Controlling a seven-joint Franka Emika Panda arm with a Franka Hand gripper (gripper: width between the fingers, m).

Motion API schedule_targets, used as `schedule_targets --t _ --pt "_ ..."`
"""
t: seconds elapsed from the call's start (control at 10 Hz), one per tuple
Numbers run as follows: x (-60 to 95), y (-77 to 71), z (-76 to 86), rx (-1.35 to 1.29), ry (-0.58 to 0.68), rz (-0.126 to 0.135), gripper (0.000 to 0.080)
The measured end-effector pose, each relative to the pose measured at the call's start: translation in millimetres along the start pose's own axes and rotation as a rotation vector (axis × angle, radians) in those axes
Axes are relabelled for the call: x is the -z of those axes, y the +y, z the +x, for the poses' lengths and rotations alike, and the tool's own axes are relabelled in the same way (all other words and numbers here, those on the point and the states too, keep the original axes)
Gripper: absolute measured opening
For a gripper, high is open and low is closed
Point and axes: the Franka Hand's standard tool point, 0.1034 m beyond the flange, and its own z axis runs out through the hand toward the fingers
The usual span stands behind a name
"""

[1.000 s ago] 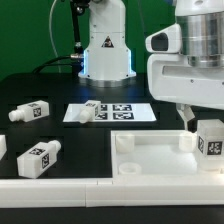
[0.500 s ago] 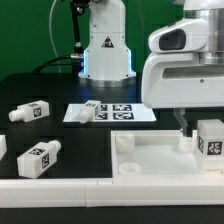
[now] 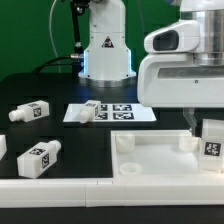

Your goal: Assemble square table

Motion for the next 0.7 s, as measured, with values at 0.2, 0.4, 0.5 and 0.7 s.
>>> schedule_targets --t 0.2,0.4,0.5,0.7 --pt "-0.3 -0.6 -0.9 -0.222 -0.001 -0.003 0.0290" --pt "-4.6 -2.5 -4.8 -0.501 0.006 0.015 0.0290" --pt "-5.6 -3.6 -4.7 -0.689 0.006 0.053 0.0290" --pt "-7.4 -8.6 -6.9 -1.064 0.015 0.144 0.0291"
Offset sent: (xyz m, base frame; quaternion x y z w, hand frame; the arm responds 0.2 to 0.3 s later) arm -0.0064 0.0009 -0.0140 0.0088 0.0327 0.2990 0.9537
